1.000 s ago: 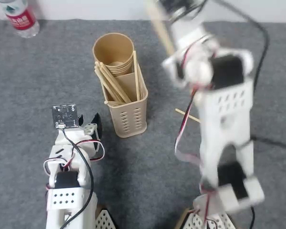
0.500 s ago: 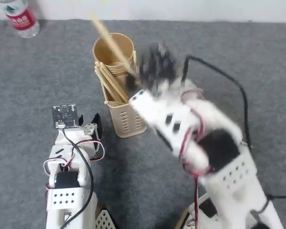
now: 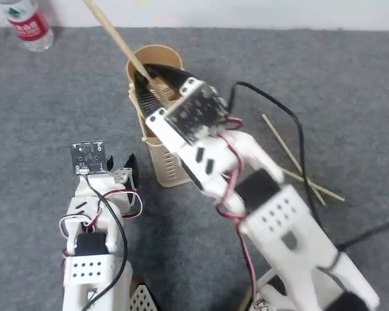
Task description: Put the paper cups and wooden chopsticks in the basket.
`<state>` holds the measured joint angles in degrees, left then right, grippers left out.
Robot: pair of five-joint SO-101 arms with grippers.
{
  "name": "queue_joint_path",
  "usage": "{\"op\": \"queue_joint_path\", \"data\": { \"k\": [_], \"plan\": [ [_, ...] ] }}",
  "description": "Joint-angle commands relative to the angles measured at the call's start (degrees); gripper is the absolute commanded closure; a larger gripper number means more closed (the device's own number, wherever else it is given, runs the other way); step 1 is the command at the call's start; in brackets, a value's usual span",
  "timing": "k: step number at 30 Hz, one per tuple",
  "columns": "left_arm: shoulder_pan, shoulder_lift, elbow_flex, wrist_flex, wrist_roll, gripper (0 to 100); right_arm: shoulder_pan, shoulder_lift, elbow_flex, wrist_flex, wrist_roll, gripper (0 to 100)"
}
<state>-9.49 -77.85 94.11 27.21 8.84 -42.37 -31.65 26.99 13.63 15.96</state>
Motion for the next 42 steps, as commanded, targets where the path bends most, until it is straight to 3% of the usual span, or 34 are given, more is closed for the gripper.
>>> {"op": "queue_joint_path", "data": {
  "k": [1,10,23,29,37,42],
  "plan": [
    [0.4,-0.6,-0.6,-0.1,-0.9,83,2.4,4.6,0.0,-5.3,-3.3,99.2],
    [0.4,-0.6,-0.6,-0.2,-0.9,83,9.5,10.8,1.9,-7.6,-9.1,99.2],
    [0.4,-0.6,-0.6,-0.2,-0.9,83,6.4,-5.4,17.5,-6.1,-9.0,99.1],
    [0.4,-0.6,-0.6,-0.2,-0.9,83,3.1,-13.4,17.8,6.6,-9.0,76.7],
    [0.2,-0.6,-0.6,-0.1,-0.9,83,3.3,-15.5,17.1,11.6,-4.7,78.9],
    [0.1,-0.6,-0.6,-0.1,-0.9,83,13.1,-17.5,6.2,26.6,-5.0,78.9]
  ]
}}
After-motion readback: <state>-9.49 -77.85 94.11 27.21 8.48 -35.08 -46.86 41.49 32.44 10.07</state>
